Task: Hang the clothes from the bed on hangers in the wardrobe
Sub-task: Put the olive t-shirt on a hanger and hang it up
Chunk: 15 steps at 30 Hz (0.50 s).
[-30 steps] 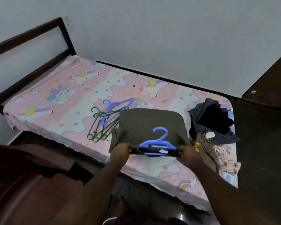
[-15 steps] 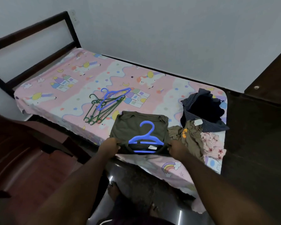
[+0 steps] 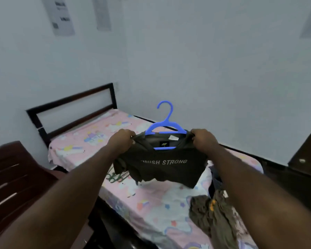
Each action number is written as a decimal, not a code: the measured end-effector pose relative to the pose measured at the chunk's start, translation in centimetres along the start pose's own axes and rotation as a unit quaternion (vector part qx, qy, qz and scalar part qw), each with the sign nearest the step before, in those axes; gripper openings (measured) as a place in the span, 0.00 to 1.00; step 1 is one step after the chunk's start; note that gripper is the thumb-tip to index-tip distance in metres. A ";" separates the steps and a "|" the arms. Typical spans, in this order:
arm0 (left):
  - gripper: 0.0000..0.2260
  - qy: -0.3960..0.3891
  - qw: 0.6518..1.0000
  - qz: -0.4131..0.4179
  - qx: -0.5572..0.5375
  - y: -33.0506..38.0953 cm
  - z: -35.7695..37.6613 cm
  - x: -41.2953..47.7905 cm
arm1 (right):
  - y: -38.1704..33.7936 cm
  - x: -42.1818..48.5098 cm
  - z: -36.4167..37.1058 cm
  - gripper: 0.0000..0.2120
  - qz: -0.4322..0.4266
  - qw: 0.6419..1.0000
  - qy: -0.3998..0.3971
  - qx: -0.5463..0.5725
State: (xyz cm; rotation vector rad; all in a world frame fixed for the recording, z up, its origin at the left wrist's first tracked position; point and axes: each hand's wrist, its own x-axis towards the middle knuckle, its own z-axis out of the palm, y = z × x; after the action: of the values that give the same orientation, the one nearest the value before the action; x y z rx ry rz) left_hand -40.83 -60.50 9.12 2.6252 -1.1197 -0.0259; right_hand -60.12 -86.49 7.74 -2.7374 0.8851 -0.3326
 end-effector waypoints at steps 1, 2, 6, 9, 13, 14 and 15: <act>0.11 0.012 1.000 -0.001 0.006 -0.1 -1.5 -0.2 | -0.8 0.8 -1.2 0.13 -0.011 1.000 0.010 -0.005; 0.11 0.019 1.000 -0.002 0.013 -0.2 -2.9 -0.4 | -1.7 1.4 -2.3 0.13 -0.025 0.999 0.018 -0.011; 0.12 0.021 0.998 -0.022 0.050 -2.3 -8.2 -3.3 | -7.2 2.6 -5.4 0.09 -0.094 0.994 0.036 -0.035; 0.11 0.025 0.997 -0.048 0.059 -4.8 -11.6 -6.5 | -11.8 2.2 -6.2 0.08 -0.134 0.989 0.046 -0.041; 0.09 0.024 0.991 -0.102 0.081 -9.2 -15.5 -12.3 | -19.0 0.5 -5.4 0.10 -0.190 0.980 0.049 -0.040; 0.08 0.023 0.989 -0.117 0.086 -10.2 -16.2 -14.0 | -20.8 0.0 -5.0 0.10 -0.203 0.977 0.049 -0.036; 0.07 0.025 0.986 -0.136 0.090 -11.6 -17.1 -16.1 | -23.1 -0.7 -4.5 0.10 -0.220 0.974 0.049 -0.031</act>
State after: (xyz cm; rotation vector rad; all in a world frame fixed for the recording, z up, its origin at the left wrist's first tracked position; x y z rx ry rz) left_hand -41.75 -37.13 20.88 2.9039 -0.7737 0.0877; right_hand -49.48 -68.61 18.83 -2.9797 0.3016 -0.5317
